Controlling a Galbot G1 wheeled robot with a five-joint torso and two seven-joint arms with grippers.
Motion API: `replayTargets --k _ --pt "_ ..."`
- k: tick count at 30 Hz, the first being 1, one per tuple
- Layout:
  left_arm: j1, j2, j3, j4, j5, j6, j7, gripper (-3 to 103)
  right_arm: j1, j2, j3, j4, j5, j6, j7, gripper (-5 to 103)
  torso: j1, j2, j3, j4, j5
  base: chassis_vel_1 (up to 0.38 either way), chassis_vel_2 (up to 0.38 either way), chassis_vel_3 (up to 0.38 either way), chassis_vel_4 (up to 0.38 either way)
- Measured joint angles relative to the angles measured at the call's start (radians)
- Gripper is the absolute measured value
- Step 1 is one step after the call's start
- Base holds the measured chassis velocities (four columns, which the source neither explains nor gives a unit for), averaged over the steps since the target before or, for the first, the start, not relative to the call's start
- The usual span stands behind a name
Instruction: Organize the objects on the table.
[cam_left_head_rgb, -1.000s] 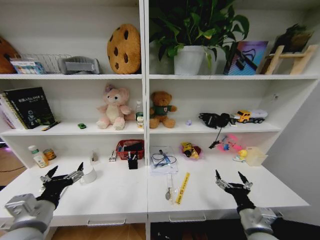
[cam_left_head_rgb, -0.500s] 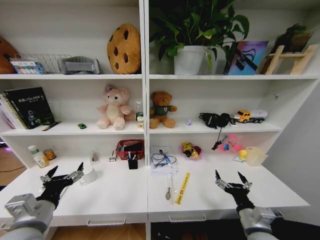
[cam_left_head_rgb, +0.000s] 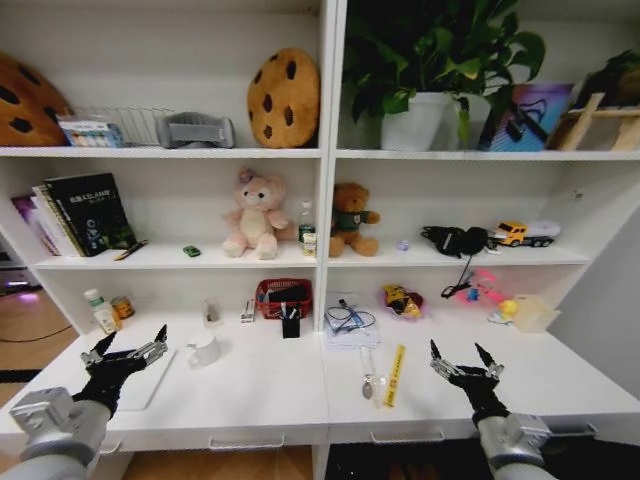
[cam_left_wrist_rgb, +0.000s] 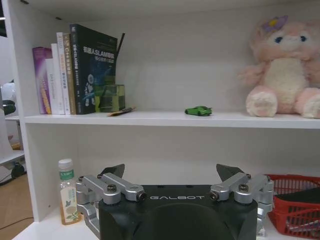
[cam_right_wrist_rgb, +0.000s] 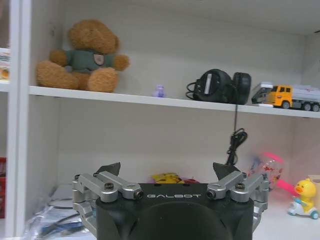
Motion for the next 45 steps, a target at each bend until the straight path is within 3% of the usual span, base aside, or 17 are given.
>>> replayTargets --k 9,10,13,16,19,21,22,24,25,26,30,31,35,39,45 --pt "0.0 0.0 0.0 0.0 0.0 0.0 0.0 100 0.001 0.0 0.0 -0.001 0.0 0.0 -0.001 100 0.0 0.0 0.0 0.0003 0.0004 0.312 0.315 -0.322 -0.31" --pt "0.0 0.0 0.0 0.0 0.0 0.0 0.0 100 0.001 0.0 0.0 -0.001 0.0 0.0 -0.001 100 0.0 0.0 0.0 -0.0001 -0.0009 0.372 0.376 -0.38 -0.362" --pt "0.0 0.0 0.0 0.0 0.0 0.0 0.0 100 0.001 0.0 0.0 -0.001 0.0 0.0 -0.001 100 0.0 0.0 0.0 0.0003 0.0006 0.402 0.386 -0.369 -0.368" --pt "0.0 0.0 0.0 0.0 0.0 0.0 0.0 100 0.0 0.0 0.0 -0.001 0.0 0.0 -0.001 100 0.0 0.0 0.0 0.0 -0.0012 0.353 0.369 -0.345 -0.361" --pt "0.0 0.0 -0.001 0.0 0.0 0.0 -0.002 100 0.001 0.0 0.0 -0.001 0.0 0.0 -0.001 100 0.0 0.0 0.0 0.0003 0.0014 0.382 0.352 -0.367 -0.364" --pt "0.0 0.0 0.0 0.0 0.0 0.0 -0.001 100 0.0 0.0 0.0 -0.001 0.0 0.0 -0.001 100 0.0 0.0 0.0 0.0002 -0.0018 0.333 0.344 -0.354 -0.32" --pt "0.0 0.0 0.0 0.0 0.0 0.0 -0.001 100 0.0 0.0 0.0 -0.001 0.0 0.0 -0.001 100 0.0 0.0 0.0 -0.0002 0.0011 0.341 0.34 -0.391 -0.355" --pt "0.0 0.0 0.0 0.0 0.0 0.0 -0.001 100 0.001 0.0 0.0 -0.001 0.0 0.0 -0.001 100 0.0 0.0 0.0 0.0002 0.0016 0.342 0.342 -0.391 -0.337" --pt "0.0 0.0 0.0 0.0 0.0 0.0 -0.001 100 0.001 0.0 0.0 -0.001 0.0 0.0 -0.001 100 0.0 0.0 0.0 0.0002 0.0016 0.343 0.344 -0.391 -0.318" --pt "0.0 0.0 0.0 0.0 0.0 0.0 -0.001 100 0.001 0.0 0.0 -0.001 0.0 0.0 -0.001 100 0.0 0.0 0.0 0.0 -0.0016 0.281 0.324 -0.33 -0.287" --pt "0.0 0.0 0.0 0.0 0.0 0.0 -0.001 100 0.001 0.0 0.0 -0.001 0.0 0.0 -0.001 100 0.0 0.0 0.0 -0.0001 0.0003 0.247 0.241 -0.244 -0.25" --pt "0.0 0.0 0.0 0.0 0.0 0.0 -0.001 100 0.0 0.0 0.0 -0.001 0.0 0.0 -0.001 100 0.0 0.0 0.0 -0.0001 -0.001 0.199 -0.011 -0.094 -0.132" --pt "0.0 0.0 0.0 0.0 0.0 0.0 -0.001 100 0.002 0.0 0.0 -0.001 0.0 0.0 -0.001 100 0.0 0.0 0.0 0.0009 0.0002 0.054 0.005 0.029 -0.036" --pt "0.0 0.0 0.0 0.0 0.0 0.0 0.0 100 0.001 0.0 0.0 -0.001 0.0 0.0 -0.001 100 0.0 0.0 0.0 -0.0002 0.0005 -0.063 -0.006 0.076 0.032" --pt "0.0 0.0 0.0 0.0 0.0 0.0 0.0 100 0.001 0.0 0.0 -0.001 0.0 0.0 -0.001 100 0.0 0.0 0.0 0.0001 0.0002 -0.051 -0.048 0.035 0.021"
